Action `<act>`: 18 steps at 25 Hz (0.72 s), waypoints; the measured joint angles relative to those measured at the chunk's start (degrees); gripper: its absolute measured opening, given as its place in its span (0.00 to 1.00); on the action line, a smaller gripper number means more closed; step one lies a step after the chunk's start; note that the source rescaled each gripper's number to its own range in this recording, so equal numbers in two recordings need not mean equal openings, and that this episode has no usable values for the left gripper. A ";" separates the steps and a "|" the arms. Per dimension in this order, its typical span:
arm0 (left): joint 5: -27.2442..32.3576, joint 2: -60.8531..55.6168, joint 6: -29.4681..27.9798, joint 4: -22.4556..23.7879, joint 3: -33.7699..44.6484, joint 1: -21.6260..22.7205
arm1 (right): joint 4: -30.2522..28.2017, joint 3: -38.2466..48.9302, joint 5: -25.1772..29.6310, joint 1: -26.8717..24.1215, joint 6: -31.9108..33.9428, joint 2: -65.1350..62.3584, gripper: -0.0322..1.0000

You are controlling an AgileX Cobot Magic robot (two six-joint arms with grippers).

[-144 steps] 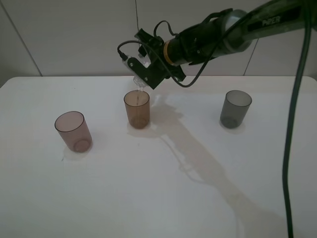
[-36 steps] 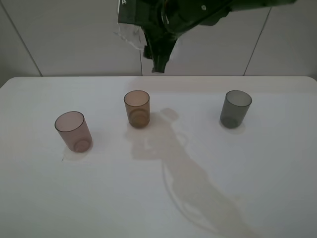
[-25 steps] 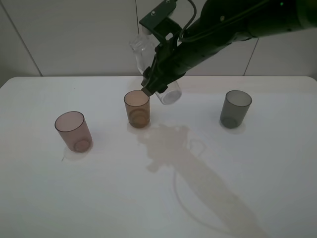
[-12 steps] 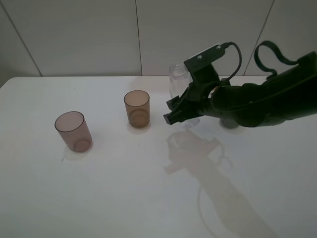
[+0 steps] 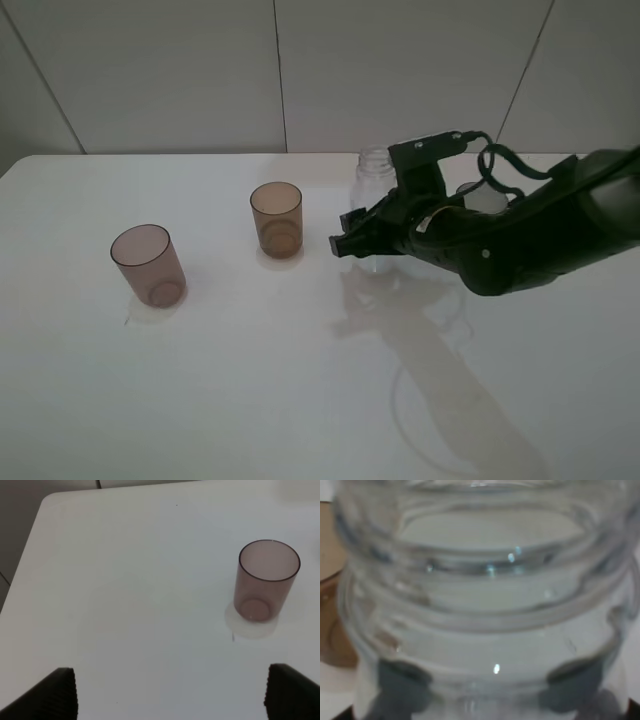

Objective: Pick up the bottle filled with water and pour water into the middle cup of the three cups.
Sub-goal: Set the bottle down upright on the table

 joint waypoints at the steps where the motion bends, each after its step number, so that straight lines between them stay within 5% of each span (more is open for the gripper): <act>1: 0.00 0.00 0.00 0.00 0.00 0.00 | -0.82 0.00 -0.42 0.00 1.32 0.46 0.05; 12: 0.00 0.00 0.00 0.00 0.00 0.00 | -3.90 0.00 -0.79 0.00 3.02 3.83 0.07; 16: 0.00 0.00 0.00 0.00 0.00 0.00 | -3.94 0.00 -1.36 0.00 3.02 3.83 0.69; 18: 0.00 0.00 0.00 0.00 0.00 0.00 | -3.94 0.00 -1.56 0.00 3.02 3.83 0.87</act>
